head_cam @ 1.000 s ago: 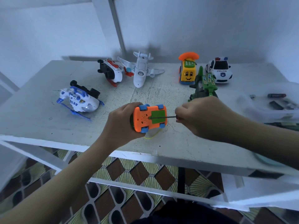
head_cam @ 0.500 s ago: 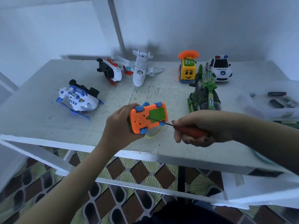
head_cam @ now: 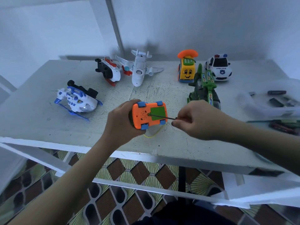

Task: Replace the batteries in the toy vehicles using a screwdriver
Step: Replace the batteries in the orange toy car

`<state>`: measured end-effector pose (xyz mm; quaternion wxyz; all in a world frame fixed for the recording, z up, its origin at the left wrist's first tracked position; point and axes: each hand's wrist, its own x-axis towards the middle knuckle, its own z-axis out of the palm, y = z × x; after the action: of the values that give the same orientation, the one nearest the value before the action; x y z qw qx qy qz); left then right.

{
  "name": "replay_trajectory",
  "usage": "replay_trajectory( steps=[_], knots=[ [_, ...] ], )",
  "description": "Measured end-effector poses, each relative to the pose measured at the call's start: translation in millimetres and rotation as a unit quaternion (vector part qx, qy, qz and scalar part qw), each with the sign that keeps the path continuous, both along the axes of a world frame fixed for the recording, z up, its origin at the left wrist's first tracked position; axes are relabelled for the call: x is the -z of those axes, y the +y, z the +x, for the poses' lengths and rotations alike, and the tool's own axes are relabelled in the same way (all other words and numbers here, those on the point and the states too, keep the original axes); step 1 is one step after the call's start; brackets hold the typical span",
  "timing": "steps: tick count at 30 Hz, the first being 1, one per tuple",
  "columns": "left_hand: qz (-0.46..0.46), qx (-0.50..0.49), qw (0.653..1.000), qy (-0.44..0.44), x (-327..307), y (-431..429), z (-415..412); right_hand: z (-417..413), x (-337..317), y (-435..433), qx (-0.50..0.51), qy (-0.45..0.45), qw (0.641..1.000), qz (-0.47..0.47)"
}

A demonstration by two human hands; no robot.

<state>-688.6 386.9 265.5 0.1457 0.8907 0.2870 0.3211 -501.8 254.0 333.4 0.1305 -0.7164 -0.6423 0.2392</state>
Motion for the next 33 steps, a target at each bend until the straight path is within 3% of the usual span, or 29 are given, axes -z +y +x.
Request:
replay_trajectory(
  steps=[3, 5, 7, 9, 11, 14, 18, 21, 23, 25, 27, 31, 33],
  knots=[
    [0.004, 0.001, 1.0, 0.003, -2, 1, 0, -8, 3, -6, -0.078, -0.237, 0.966, 0.067],
    [0.005, 0.004, 1.0, 0.007, -3, 1, 1, -10, 3, -8, -0.086, -0.279, 0.952, 0.092],
    [0.007, 0.007, 1.0, 0.01, -3, 0, 1, -9, 0, -8, -0.063, -0.255, 0.959, 0.108],
    [0.008, 0.011, 1.0, 0.009, -2, -1, 0, -4, -1, -7, -0.026, -0.177, 0.981, 0.078],
    [0.003, 0.011, 1.0, 0.006, -1, -2, -1, 0, 1, -3, 0.007, -0.076, 0.997, -0.014],
    [0.002, 0.006, 1.0, 0.006, 2, -2, -5, -2, 8, 4, 0.08, 0.114, 0.978, -0.158],
    [-0.007, 0.013, 1.0, -0.02, 6, -4, -8, 4, 8, 4, 0.122, 0.355, 0.888, -0.264],
    [-0.01, 0.021, 0.999, -0.03, 10, -5, -11, 9, 5, 2, 0.157, 0.529, 0.772, -0.315],
    [-0.006, 0.024, 0.999, -0.037, 12, -7, -12, 9, 7, 1, 0.173, 0.575, 0.732, -0.322],
    [0.0, 0.026, 0.999, -0.039, 12, -9, -12, 9, 10, 1, 0.172, 0.54, 0.763, -0.31],
    [0.006, 0.03, 0.999, -0.035, 11, -9, -11, 8, 11, 1, 0.152, 0.445, 0.84, -0.27],
    [0.013, 0.037, 0.999, -0.019, 7, -6, -9, 4, 5, 1, 0.064, 0.149, 0.983, -0.089],
    [0.013, 0.035, 0.999, -0.012, 6, -6, -9, 0, 4, -1, -0.022, -0.036, 0.999, 0.0]
  ],
)
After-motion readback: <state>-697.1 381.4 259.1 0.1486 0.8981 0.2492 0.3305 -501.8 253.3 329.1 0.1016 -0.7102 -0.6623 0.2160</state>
